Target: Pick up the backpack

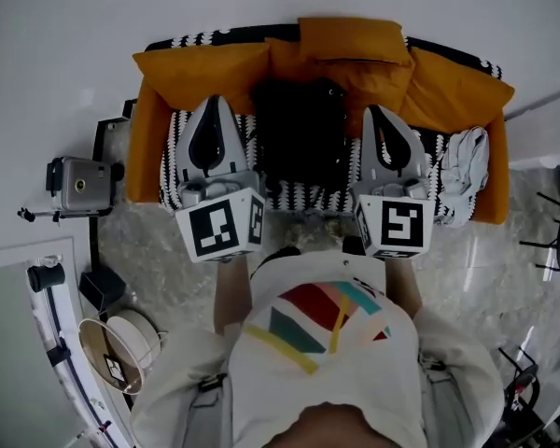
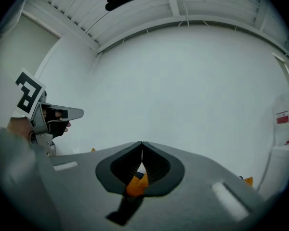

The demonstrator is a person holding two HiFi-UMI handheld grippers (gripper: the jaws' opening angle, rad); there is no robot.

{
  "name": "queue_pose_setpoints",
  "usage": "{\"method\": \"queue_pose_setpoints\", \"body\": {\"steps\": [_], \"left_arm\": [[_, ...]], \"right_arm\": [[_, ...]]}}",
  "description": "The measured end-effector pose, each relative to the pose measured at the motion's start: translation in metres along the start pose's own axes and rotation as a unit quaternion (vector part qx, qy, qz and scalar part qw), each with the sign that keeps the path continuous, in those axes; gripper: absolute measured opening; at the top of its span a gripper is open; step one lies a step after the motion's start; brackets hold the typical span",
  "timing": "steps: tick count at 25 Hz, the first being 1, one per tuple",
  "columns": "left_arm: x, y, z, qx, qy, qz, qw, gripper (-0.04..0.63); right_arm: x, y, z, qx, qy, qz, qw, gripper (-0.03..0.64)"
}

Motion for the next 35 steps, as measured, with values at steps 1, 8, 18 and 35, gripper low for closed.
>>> {"method": "queue_pose_setpoints", "body": {"steps": [1,8,18,35], "left_arm": [[0.001,0.001,-0.005,-0.001,0.005,-0.004,1.0,0.015],[0.008,0.027,-0.041,0.009,0.035,-0.007,0.9993,0.015],[0.006,0.112,-0.082,0.044,0.059,0.018,0.9971,0.017],[0.005,0.297,-0.041,0.137,0.058,0.037,0.9882,0.017]], "right_arm": [[-0.002,0.0,-0.002,0.0,0.005,0.001,1.0,0.005],[-0.019,0.012,-0.032,-0.002,0.028,0.004,1.0,0.005],[-0.014,0.06,-0.086,0.01,0.041,0.014,0.999,0.005],[0.033,0.254,-0.076,0.108,0.022,-0.025,0.994,0.005]]}}
Point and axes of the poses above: the fingertips, and each gripper's own axes: z backward along the fingers, x to its left, y out of its underside, the point moved 9 cm from there along z, backward along the fingers, and after that the axes turned 6 degrees about -y, right-handed, at the moved point
